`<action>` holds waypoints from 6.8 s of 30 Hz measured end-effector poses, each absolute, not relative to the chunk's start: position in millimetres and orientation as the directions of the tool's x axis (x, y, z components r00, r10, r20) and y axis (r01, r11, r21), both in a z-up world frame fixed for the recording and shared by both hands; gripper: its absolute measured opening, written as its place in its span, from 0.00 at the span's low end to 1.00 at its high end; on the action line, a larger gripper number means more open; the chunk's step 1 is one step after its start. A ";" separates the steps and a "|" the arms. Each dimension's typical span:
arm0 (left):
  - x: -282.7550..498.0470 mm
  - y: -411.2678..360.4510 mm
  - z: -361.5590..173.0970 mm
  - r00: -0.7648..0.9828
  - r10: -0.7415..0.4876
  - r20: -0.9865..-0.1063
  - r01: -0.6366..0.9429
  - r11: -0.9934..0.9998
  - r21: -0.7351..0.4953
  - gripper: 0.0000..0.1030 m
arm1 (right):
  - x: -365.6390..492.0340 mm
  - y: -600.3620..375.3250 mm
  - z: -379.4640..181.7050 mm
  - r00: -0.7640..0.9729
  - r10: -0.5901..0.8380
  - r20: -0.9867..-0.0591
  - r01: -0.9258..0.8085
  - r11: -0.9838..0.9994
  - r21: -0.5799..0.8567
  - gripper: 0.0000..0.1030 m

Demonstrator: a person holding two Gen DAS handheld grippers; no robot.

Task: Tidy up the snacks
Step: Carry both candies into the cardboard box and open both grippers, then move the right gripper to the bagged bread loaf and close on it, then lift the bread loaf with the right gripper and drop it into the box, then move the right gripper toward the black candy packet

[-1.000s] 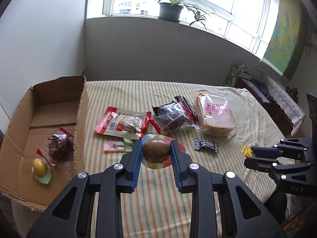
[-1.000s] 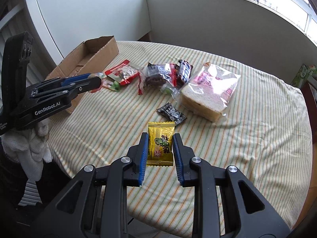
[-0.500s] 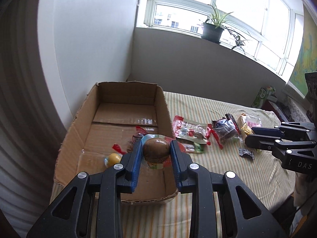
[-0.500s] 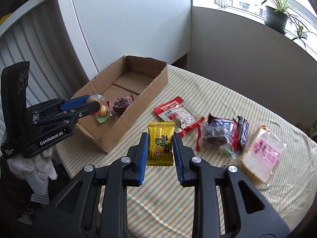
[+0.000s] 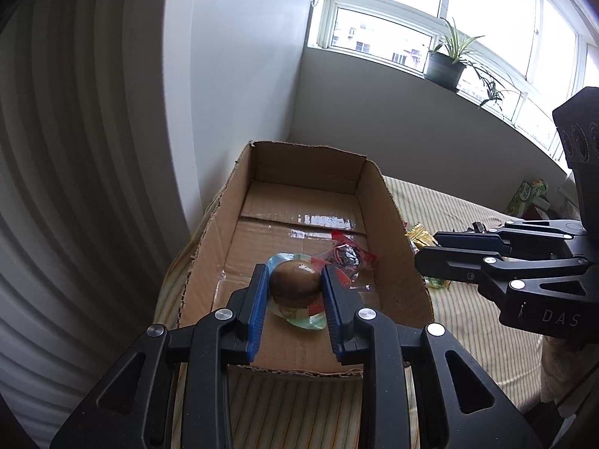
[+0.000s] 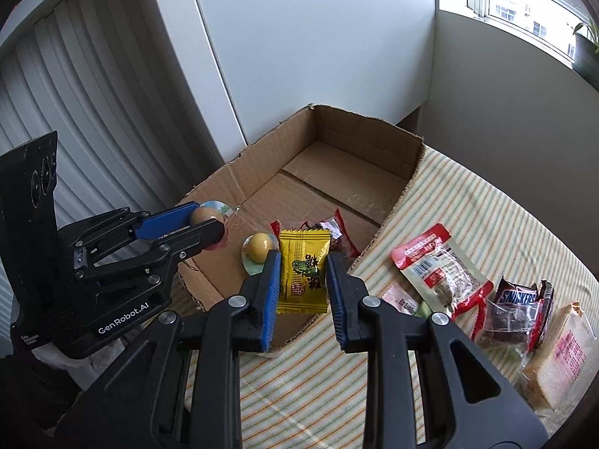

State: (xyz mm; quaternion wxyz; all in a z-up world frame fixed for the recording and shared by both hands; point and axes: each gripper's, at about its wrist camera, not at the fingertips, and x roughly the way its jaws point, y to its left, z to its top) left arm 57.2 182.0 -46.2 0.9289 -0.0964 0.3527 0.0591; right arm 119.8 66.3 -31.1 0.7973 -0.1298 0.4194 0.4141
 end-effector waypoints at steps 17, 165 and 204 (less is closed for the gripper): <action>57.1 191.0 -42.6 0.749 0.050 -0.660 -0.204 0.966 -0.158 0.31 | 126.3 59.9 -27.3 0.335 0.553 -0.763 -0.756 0.641 0.133 0.60; 88.8 189.3 -19.2 0.743 -0.164 -0.649 -0.059 0.950 -0.307 0.39 | 193.1 39.4 -1.5 0.207 0.627 -0.751 -0.648 0.663 0.375 0.68; 135.7 9.8 -71.1 0.575 -0.310 -0.757 0.243 0.948 -0.203 0.42 | 165.3 -157.4 -90.5 0.309 0.383 -0.871 -0.612 0.781 0.126 0.70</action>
